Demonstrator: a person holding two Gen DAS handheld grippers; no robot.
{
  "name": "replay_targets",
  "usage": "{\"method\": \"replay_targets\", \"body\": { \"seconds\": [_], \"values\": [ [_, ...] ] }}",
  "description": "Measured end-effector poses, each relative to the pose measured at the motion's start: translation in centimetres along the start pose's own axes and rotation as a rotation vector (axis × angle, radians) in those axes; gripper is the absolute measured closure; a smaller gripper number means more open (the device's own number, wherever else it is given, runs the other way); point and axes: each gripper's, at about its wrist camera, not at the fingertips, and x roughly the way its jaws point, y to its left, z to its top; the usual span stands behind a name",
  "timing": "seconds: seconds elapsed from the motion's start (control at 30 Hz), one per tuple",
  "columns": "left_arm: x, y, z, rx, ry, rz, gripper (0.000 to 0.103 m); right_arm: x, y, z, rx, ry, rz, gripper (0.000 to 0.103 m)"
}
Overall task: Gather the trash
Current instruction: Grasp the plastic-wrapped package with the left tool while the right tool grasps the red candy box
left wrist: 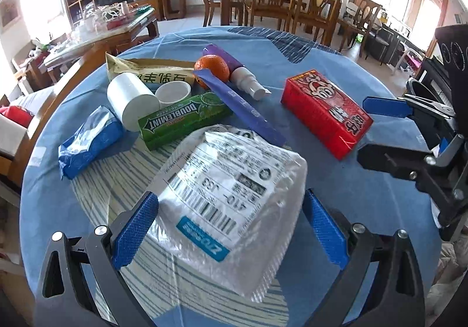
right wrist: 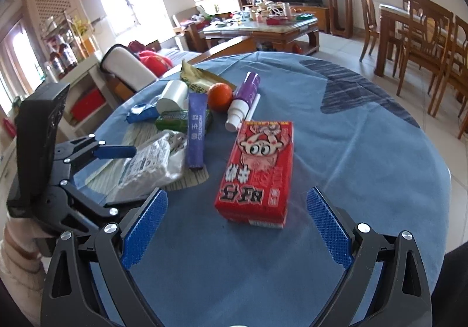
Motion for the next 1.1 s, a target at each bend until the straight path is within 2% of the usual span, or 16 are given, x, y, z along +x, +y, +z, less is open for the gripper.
{"method": "replay_targets", "body": {
  "seconds": [0.1,0.17,0.23,0.3,0.33,0.43,0.6,0.8,0.87,1.1],
  "values": [
    [0.4,0.1,0.1,0.001,0.018,0.011,0.005,1.1,0.1,0.3,-0.007,0.031,-0.006,0.009],
    [0.4,0.1,0.0,0.005,0.021,0.019,0.006,1.7,0.1,0.4,-0.012,0.051,-0.006,0.023],
    [0.3,0.0,0.1,0.008,0.021,0.032,0.008,2.2,0.1,0.6,-0.015,0.071,-0.018,0.029],
    [0.0,0.4,-0.1,-0.011,0.010,0.061,0.021,2.5,-0.1,0.6,-0.006,0.082,-0.021,0.038],
    [-0.2,0.7,-0.1,-0.032,0.000,0.056,0.022,2.6,-0.4,0.6,0.004,0.085,-0.014,0.040],
    [-0.8,2.0,-0.1,-0.105,-0.031,0.007,0.029,2.3,-0.7,0.5,0.017,0.074,-0.009,0.042],
    [-1.8,2.9,-0.1,-0.157,-0.084,-0.037,0.045,0.9,-1.3,0.2,0.033,0.038,0.005,0.046],
    [-3.3,3.9,-0.6,-0.240,-0.156,-0.123,0.057,-1.8,-1.8,-1.0,0.029,-0.013,0.020,0.047],
    [-4.1,3.7,-0.7,-0.254,-0.189,-0.162,0.063,-2.9,-2.1,-1.6,0.029,-0.030,0.020,0.047],
    [-5.9,1.1,-0.2,-0.243,-0.268,-0.205,0.075,-7.2,-3.5,-3.7,0.026,-0.068,0.013,0.048]
  ]
}}
